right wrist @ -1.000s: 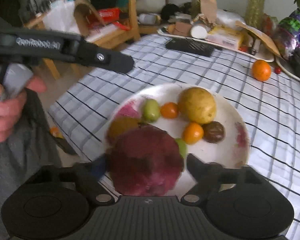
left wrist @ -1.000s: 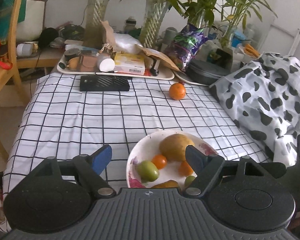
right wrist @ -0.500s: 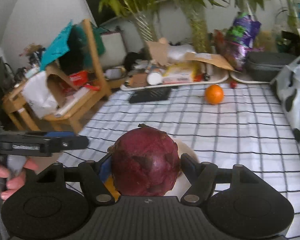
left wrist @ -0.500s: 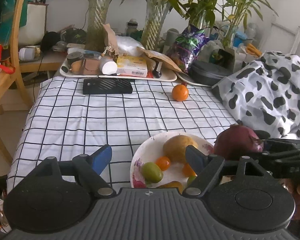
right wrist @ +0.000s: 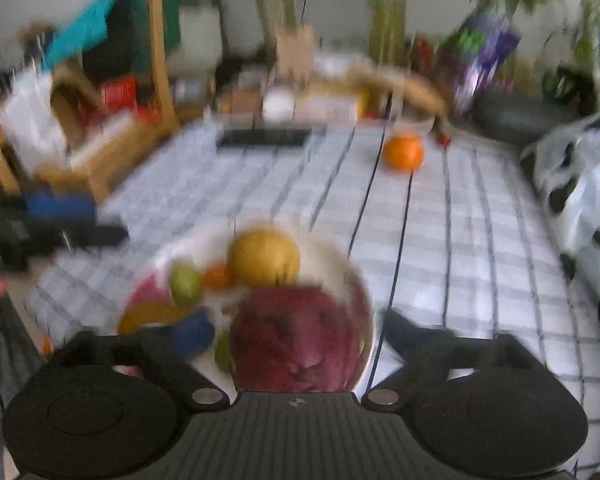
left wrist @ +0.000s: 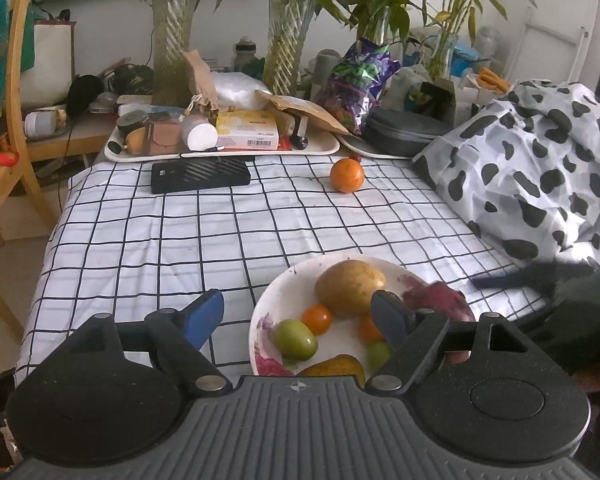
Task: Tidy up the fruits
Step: 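Release the dragon fruit from the left tool while the right tool grasps it and lowers it onto the plate, then push the dragon fruit into place on the plate with the right tool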
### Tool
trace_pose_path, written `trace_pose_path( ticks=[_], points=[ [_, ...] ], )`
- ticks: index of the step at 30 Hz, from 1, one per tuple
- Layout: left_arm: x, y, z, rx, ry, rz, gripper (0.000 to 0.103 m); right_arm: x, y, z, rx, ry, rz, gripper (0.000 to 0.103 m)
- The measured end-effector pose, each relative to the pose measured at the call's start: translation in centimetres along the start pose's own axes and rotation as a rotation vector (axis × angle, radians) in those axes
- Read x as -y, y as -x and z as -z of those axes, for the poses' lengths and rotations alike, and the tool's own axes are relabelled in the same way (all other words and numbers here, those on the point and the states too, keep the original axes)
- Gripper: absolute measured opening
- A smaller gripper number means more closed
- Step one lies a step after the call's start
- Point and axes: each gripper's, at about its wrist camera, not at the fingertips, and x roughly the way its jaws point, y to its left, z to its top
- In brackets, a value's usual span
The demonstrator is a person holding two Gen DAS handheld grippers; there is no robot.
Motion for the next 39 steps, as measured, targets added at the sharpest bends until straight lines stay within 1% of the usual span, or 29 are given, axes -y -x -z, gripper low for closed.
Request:
trace_pose_path(
  ticks=[1,2,5,10,17,29,34,39],
  points=[
    [0.0,0.0,0.0,-0.001,-0.001,-0.001,0.08,0.3,0.4,-0.1,0.032,-0.012,0.003,0.103],
    [0.0,0.0,0.1,-0.002,-0.004,-0.003,0.08,0.7,0.7,-0.2,0.04,-0.028,0.006,0.103],
    [0.1,-0.1,0.1,-0.007,-0.009,-0.007,0.08,1.4,1.0,-0.3,0.044,-0.066,0.039,0.103],
    [0.6,-0.4,0.0,-0.017,-0.027,0.002,0.08,1.9,1.7,-0.4,0.074,-0.077,0.08,0.103],
    [1.2,-1.2,-0.3,-0.036,-0.072,0.006,0.08,2.3,1.5,-0.7,0.078,-0.083,0.136,0.103],
    [2.1,-3.9,-2.0,-0.049,-0.15,0.002,0.08,4.2,-0.1,-1.4,0.049,-0.113,0.242,0.103],
    [2.3,-5.0,-2.5,-0.055,-0.173,0.004,0.08,4.6,-0.6,-1.8,0.039,-0.119,0.248,0.103],
    [2.3,-5.3,-2.8,-0.055,-0.172,0.015,0.08,4.4,-0.9,-2.1,0.037,-0.104,0.247,0.103]
  ],
)
